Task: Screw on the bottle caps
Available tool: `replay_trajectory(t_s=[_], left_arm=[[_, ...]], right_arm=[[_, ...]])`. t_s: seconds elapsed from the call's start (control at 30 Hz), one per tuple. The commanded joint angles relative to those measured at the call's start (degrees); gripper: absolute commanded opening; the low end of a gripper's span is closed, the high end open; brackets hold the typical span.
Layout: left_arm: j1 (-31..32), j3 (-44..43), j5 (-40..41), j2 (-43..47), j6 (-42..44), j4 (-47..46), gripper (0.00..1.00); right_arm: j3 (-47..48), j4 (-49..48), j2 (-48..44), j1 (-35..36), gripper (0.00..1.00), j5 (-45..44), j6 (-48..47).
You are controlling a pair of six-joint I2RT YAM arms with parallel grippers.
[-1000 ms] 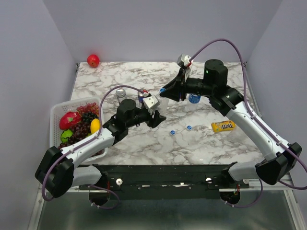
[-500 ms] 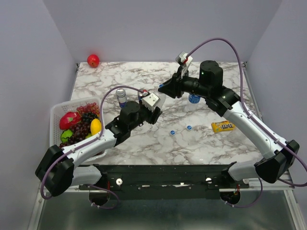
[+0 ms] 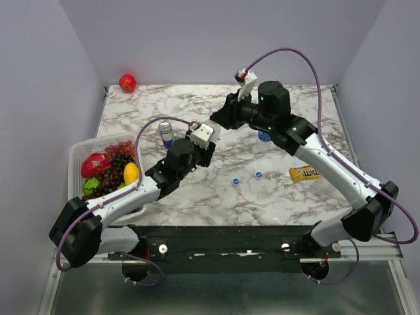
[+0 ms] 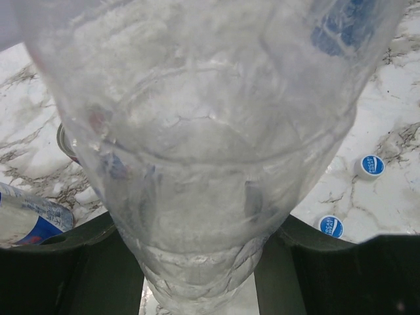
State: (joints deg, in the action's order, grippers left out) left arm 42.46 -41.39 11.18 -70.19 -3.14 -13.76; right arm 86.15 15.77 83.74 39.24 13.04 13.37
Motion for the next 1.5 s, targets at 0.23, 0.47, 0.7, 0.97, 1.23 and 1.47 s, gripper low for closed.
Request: replay_trajectory(t_s=[0.23,0.47,0.7,0.97,1.23,1.47], left_arm=[[-7.6,4.9,-19.9,1.6,-11.4,-6.3,0.00],[-9.0,6.6,-39.3,2.0,-12.8,-14.4,0.00],[-8.9,4.9,-43.7,1.6,-11.3,-15.4,0.00],[-8.2,3.2,-46.9,1.2,-7.5,-15.4,0.00],[-7.6,2.3,-47.1,0.5,-5.6,-15.0,0.00],[-6.8,2.4,-41.5,0.9,-3.6,-14.5,0.00]], right_arm=[[3.5,0.6,-3.5,-5.9,0.74,13.7,-8.4],[1.0,-3.5,-3.2,-7.7,0.75,33.4,-12.8],[0.6,-4.1,-0.8,-7.7,0.76,42.0,-12.4],[-0.1,-4.6,0.2,-7.7,0.76,40.0,-12.4],[-0.3,-6.9,1.5,-7.7,0.66,38.6,-10.5],[-1.8,-8.1,1.0,-7.6,0.34,36.5,-9.1]])
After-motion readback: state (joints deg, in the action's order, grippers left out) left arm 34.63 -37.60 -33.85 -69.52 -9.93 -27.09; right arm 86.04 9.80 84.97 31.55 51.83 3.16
